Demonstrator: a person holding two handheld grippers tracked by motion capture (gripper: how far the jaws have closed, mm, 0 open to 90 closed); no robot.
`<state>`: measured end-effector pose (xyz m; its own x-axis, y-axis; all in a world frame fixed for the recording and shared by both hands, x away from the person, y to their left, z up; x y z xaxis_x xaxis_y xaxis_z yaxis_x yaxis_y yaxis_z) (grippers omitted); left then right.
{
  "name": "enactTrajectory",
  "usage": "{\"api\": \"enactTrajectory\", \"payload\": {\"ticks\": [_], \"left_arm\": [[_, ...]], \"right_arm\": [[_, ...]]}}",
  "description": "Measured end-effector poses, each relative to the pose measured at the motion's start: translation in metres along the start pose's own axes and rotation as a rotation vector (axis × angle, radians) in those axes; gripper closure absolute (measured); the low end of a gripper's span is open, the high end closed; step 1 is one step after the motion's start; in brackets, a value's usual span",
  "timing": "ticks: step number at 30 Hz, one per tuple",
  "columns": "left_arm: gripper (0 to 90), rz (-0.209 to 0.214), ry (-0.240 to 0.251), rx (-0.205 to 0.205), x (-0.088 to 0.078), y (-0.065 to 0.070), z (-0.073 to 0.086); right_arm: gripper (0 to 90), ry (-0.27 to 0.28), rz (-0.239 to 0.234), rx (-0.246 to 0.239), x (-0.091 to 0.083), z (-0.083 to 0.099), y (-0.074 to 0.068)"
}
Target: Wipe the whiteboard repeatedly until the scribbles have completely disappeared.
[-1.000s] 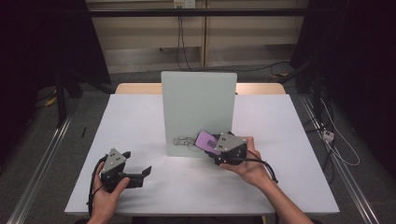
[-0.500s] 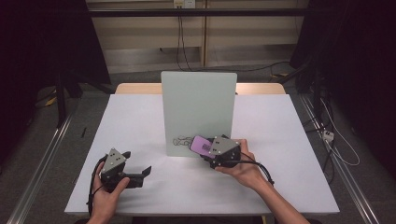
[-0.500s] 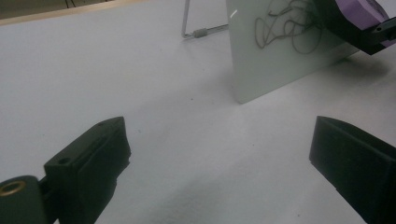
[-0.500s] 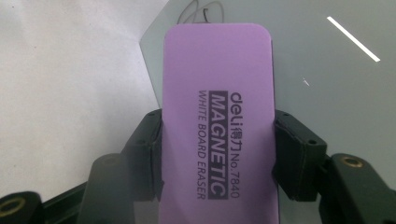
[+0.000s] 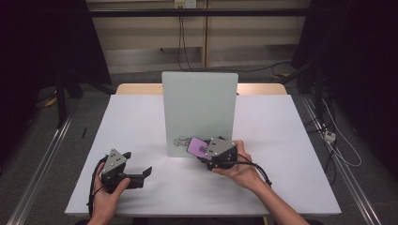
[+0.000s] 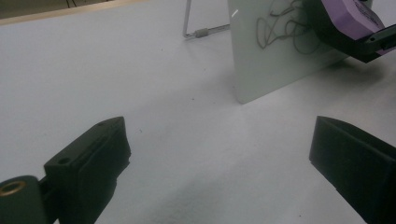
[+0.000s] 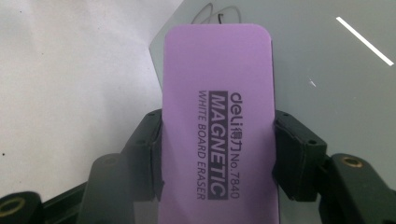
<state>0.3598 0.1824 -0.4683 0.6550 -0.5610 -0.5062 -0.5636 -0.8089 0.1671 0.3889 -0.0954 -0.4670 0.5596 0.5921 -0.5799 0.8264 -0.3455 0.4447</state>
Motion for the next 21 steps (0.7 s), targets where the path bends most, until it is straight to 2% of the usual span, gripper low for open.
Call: {"api": "enactTrajectory", "payload": {"ticks": [3,21], "left_arm": [[4.6,0.002,-0.003,0.010,0.000,0.001,0.000],[4.7,-0.001,0.003,0.005,-0.002,-0.001,0.000]], "right_arm": [[41.8,0.001,-0.004,-0.004,0.002,-0.002,-0.001],[41.8,0.007,-0.032,-0.015,0.018,-0.020,-0.004]]}}
Point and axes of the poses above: each handheld gripper's, and its own axes: x roughly forward along the jaws, z roughly out of its underside, y roughly to its right, the point moved 6 cm from there along x, roughly forward along the jaws, and after that the axes turned 9 degrees about -x, right-handed, at the moved point
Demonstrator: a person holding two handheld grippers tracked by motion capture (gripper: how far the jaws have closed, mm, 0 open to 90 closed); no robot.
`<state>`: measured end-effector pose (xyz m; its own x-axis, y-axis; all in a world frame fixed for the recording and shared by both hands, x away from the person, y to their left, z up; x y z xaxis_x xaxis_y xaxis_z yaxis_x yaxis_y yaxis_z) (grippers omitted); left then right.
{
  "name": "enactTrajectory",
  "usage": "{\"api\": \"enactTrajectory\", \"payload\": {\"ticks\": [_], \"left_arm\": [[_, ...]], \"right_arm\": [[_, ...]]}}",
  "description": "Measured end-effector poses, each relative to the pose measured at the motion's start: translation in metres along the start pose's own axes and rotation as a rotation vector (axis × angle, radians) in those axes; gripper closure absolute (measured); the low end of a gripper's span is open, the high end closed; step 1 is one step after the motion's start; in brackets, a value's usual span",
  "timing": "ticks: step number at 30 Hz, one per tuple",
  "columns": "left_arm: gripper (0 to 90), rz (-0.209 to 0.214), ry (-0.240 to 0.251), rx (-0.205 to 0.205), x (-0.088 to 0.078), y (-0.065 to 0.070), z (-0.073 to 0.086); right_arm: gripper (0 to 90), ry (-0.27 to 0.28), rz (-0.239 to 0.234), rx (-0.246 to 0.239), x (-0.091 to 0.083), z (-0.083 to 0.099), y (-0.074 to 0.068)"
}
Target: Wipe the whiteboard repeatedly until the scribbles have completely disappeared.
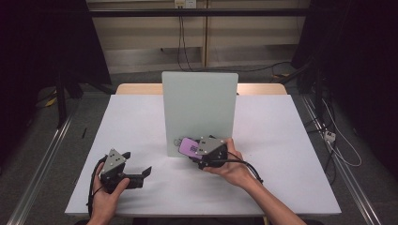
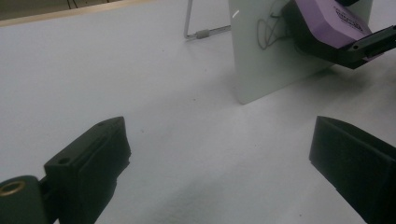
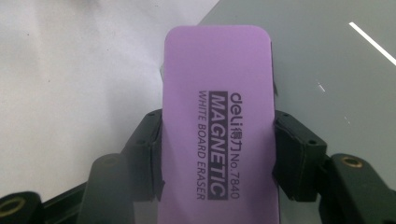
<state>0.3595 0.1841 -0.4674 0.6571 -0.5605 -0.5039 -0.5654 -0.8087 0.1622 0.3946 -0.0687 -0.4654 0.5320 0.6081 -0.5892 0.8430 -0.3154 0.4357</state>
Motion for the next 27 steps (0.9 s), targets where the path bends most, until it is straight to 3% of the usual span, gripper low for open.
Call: {"api": "enactTrajectory", "payload": {"ticks": [18,22,27], "left_arm": [[4.7,-0.001,0.008,0.001,-0.002,-0.001,-0.001],[4.7,0.000,0.006,0.003,-0.002,-0.001,-0.001],[4.7,-0.001,0.006,0.001,-0.002,-0.002,-0.001]], "right_arm": [[41.8,-0.001,-0.017,-0.008,0.019,-0.019,-0.006],[41.8,0.003,0.000,0.005,0.019,-0.020,-0.006],[41.8,0.006,0.038,0.010,0.009,-0.021,0.004]]}}
Point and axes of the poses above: each handheld gripper's, and its own axes: x roughly forward along the jaws, z roughly out of its underside, y roughly to its right, the point moved 6 cm from there along x, roughly forward along the jaws, and after that the axes turned 9 degrees about -x, right-handed, at the moved point
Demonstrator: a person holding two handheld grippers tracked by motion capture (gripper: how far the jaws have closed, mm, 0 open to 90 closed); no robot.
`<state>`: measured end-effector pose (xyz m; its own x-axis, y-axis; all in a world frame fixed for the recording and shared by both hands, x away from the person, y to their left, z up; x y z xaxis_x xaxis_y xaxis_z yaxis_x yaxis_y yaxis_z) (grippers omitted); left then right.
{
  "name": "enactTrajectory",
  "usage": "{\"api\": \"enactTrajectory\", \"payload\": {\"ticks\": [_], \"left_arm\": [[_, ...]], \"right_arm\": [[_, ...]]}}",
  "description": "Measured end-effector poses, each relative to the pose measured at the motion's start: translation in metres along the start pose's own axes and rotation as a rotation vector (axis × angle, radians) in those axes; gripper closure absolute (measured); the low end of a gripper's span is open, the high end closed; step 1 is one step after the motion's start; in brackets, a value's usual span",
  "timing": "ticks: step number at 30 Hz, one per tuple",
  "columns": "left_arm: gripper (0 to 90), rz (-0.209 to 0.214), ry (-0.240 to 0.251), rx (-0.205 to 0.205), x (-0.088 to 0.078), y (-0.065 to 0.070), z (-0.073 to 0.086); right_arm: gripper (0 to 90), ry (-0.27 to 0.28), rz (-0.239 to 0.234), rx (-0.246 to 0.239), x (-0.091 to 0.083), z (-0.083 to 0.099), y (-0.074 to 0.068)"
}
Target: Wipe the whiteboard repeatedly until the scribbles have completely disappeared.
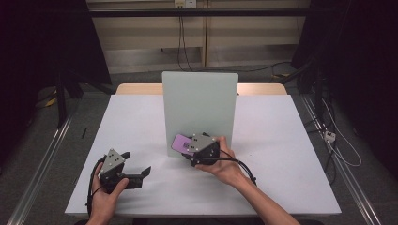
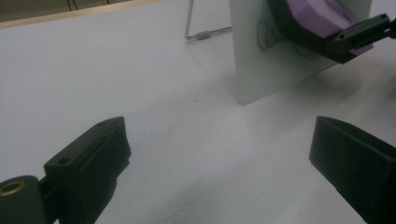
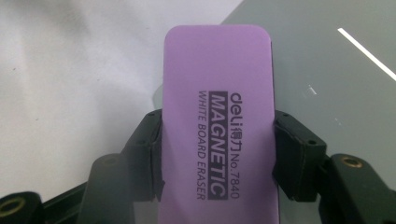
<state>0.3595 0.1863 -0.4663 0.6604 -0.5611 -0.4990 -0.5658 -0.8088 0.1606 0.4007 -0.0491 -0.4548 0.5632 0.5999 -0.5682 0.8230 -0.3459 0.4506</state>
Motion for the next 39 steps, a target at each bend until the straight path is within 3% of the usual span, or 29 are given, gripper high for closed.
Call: {"api": "enactTrajectory", "payload": {"ticks": [15,19,25,30,39], "left_arm": [[4.7,-0.001,-0.004,0.000,0.001,0.001,0.000],[4.7,0.005,-0.007,-0.005,0.001,0.001,0.001],[4.7,0.010,-0.007,-0.008,0.001,0.002,0.001],[4.7,0.005,-0.004,-0.011,0.001,0.000,0.001],[4.7,0.004,-0.010,-0.012,0.002,0.001,0.001]], "right_arm": [[41.8,0.040,0.095,0.031,-0.029,-0.006,0.034],[41.8,0.046,0.100,0.028,-0.028,-0.005,0.032],[41.8,0.026,0.064,0.002,-0.020,0.001,0.020],[41.8,0.011,0.035,0.001,-0.022,0.022,0.008],[41.8,0.016,0.051,-0.001,-0.042,0.060,0.000]]}}
Point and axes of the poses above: each handheld gripper's, and its own axes: x roughly forward along the jaws, z roughly out of its underside, y roughly to its right, the point moved 6 cm from there along x, roughly forward along the jaws, and after that the axes turned 9 degrees about -x, right-handed, at the moved point
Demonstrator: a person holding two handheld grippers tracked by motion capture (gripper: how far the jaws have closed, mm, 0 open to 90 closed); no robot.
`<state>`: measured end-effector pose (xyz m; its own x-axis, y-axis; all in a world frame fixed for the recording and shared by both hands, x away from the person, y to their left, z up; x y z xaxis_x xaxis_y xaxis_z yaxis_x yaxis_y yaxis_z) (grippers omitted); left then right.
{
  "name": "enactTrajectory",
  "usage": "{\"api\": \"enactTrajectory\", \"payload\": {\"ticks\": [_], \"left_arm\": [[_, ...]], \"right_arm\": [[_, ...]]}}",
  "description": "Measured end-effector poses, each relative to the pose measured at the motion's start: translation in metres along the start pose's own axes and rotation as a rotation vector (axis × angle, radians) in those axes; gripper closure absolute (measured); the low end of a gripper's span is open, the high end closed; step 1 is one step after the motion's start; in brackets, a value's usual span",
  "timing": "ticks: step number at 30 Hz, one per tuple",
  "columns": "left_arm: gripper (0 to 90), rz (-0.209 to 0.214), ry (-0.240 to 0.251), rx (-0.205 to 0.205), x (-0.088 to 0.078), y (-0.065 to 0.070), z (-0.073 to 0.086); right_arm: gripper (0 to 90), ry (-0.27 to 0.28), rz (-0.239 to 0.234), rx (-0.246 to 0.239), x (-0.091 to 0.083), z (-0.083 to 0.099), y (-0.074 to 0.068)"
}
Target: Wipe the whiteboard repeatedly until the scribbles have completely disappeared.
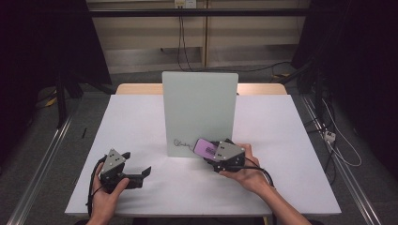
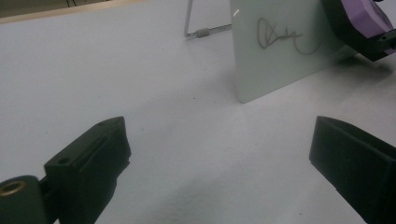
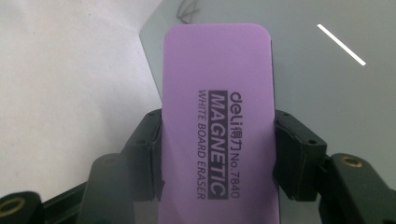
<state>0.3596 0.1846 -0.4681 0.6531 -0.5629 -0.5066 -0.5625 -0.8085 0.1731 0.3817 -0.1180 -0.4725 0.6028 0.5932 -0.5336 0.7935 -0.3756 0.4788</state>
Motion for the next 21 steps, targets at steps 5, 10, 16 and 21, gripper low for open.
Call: {"api": "enactTrajectory", "payload": {"ticks": [5,10,16,21], "left_arm": [[4.7,0.000,-0.005,0.002,0.001,0.000,0.001],[4.7,0.001,-0.005,0.003,0.002,0.001,0.000],[4.8,-0.001,-0.003,0.003,0.003,0.001,0.000],[4.8,0.001,-0.004,0.004,0.002,0.001,0.000]], "right_arm": [[41.8,-0.013,0.010,0.008,-0.010,0.009,0.004],[41.8,-0.008,0.004,0.022,-0.007,0.008,0.003],[41.8,-0.002,-0.021,0.023,0.000,0.001,0.001],[41.8,0.016,-0.041,0.028,0.012,-0.011,-0.002]]}}
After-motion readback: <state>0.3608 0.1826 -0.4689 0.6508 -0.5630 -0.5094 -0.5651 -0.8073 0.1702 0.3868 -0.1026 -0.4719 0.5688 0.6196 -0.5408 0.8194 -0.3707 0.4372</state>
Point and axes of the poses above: each handheld gripper's, and its own axes: x roughly forward along the jaws, z roughly out of its underside, y roughly to its right, the point moved 6 cm from there along x, roughly forward along the jaws, and after that the axes turned 9 degrees about -x, right-handed, at the moved point
